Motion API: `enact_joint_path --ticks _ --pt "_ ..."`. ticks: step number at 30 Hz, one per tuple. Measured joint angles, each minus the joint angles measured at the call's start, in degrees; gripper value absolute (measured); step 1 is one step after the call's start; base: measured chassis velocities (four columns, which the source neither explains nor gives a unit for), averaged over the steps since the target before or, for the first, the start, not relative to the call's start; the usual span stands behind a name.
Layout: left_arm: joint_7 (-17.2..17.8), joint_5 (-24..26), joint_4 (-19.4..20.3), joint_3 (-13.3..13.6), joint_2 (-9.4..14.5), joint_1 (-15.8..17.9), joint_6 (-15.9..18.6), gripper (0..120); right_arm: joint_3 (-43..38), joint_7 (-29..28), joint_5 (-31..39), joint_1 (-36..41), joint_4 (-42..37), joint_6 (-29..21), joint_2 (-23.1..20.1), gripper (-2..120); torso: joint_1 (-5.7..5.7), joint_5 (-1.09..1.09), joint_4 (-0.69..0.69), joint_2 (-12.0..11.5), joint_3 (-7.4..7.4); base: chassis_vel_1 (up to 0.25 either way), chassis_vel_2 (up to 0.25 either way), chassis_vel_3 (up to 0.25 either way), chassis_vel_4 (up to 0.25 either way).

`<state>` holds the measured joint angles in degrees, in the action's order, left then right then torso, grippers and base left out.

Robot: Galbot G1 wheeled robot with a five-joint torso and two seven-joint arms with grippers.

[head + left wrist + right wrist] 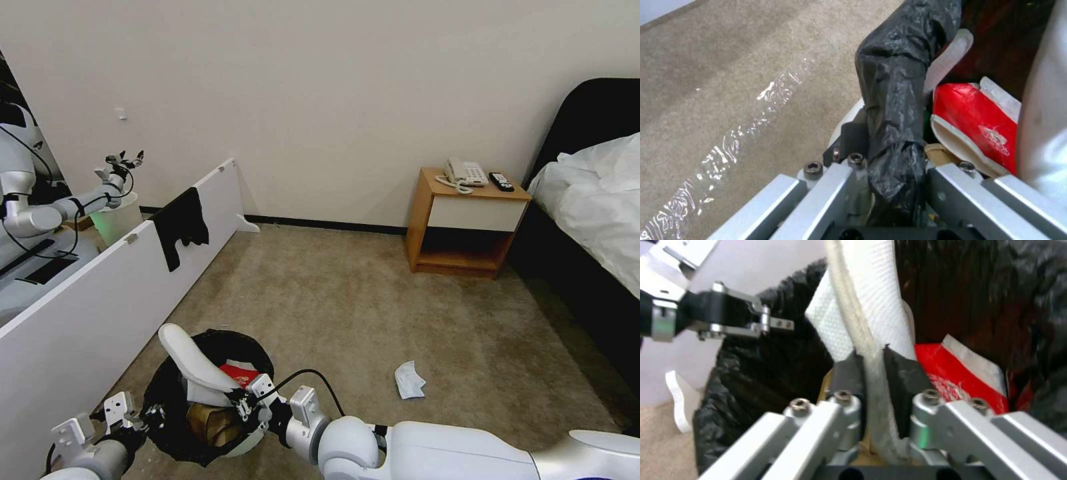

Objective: Pick up the trash bin, then pick up the garbage from the floor and place it into the trash bin.

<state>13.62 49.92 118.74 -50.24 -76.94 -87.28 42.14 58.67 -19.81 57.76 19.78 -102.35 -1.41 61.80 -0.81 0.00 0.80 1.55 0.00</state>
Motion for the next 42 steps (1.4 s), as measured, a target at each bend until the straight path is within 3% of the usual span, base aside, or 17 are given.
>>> enact_joint_path --ticks 4,7,9,16,18,22,30,42 --pt "0.0 0.0 -0.2 0.0 0.1 0.1 0.0 2 -0.3 -0.7 0.4 -0.3 -1.3 -0.2 0.0 33 0.00 0.00 0.00 0.0 0.00 0.000 0.000 0.000 0.000" --pt "0.0 0.0 -0.2 0.0 0.1 0.1 0.0 2 -0.3 -0.8 0.5 -0.4 -1.5 -0.3 0.0 38 0.00 0.00 0.00 0.0 0.00 0.000 0.000 0.000 0.000" --pt "0.0 -0.1 -0.2 0.0 0.1 0.2 0.0 2 -0.3 -1.1 0.7 -0.6 -1.8 -0.6 0.6 51 0.00 0.00 0.00 0.0 0.00 0.000 0.000 0.000 0.000" --pt "0.0 -0.1 -0.2 -0.1 0.1 0.2 0.0 2 -0.1 -1.3 0.8 -0.4 -1.9 -0.7 1.1 70 0.00 0.00 -0.01 0.0 0.00 0.000 0.000 0.000 0.000" --pt "0.0 -0.1 -0.2 -0.2 0.1 0.2 0.0 2 -0.1 -1.3 0.8 -0.2 -2.0 -0.8 1.0 83 0.00 0.00 0.00 0.0 0.00 0.000 0.000 0.000 0.000" --pt "0.0 -0.1 -0.5 -0.1 0.0 0.3 0.0 2 -0.1 -1.3 0.8 0.0 -2.1 -0.8 0.8 96 0.00 0.00 0.00 0.0 0.00 0.000 0.000 0.000 0.000" --pt "0.0 -0.1 -0.7 -0.1 0.2 0.6 0.0 2 -0.5 -1.3 0.6 0.5 -2.7 -0.8 -0.5 98 0.00 0.00 0.00 0.0 0.00 0.000 0.000 0.000 0.000" --pt "0.1 -0.1 -1.1 -0.2 0.4 0.6 0.0 2 -8.5 -1.4 1.3 0.6 -8.8 -1.2 -5.2 99 0.00 0.00 0.00 0.0 0.00 0.000 0.000 0.000 0.000"
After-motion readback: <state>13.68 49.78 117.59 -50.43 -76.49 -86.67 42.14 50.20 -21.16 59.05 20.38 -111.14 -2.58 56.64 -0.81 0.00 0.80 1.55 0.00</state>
